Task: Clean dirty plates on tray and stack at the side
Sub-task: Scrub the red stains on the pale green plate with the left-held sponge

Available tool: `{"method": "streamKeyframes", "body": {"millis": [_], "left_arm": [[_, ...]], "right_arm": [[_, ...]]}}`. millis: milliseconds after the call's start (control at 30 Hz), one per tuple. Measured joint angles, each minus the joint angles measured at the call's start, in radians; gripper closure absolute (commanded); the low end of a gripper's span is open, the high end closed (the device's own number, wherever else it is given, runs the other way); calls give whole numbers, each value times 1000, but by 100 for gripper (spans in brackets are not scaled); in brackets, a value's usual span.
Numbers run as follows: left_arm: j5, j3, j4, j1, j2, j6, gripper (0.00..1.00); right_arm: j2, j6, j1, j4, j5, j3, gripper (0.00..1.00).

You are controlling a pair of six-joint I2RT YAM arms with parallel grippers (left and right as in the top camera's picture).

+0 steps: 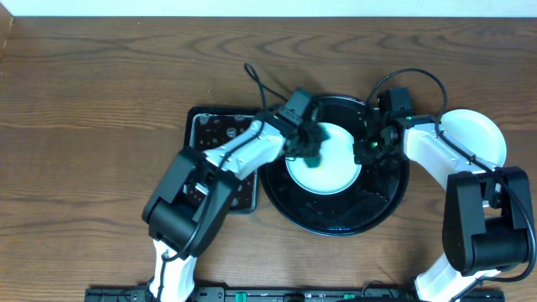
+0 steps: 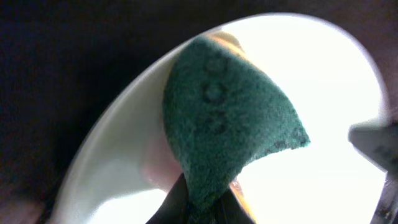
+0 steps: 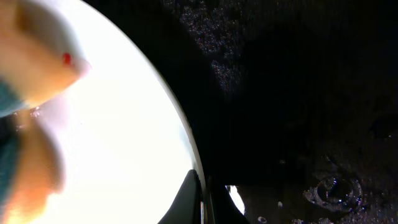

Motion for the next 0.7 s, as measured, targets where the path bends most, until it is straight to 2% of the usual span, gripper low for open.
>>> {"method": "streamKeyframes", "body": {"millis": [167,300,400,500,700], "left_arm": [[18,34,-172,38,-12,48,93],[17,39,-212,36,-40,79,93],[3,37,-175,33,-79,82,92],[-11,38,-74,28,-110,73,92],[-27,39,73,-10,-99,34,92]], "right_arm": [[0,0,0,0,-2,0,99],[0,0,0,0,-5,0,99],[0,0,0,0,-6,-1,99],[0,0,0,0,-6,-1,99],[0,0,0,0,-6,-2,99]]}}
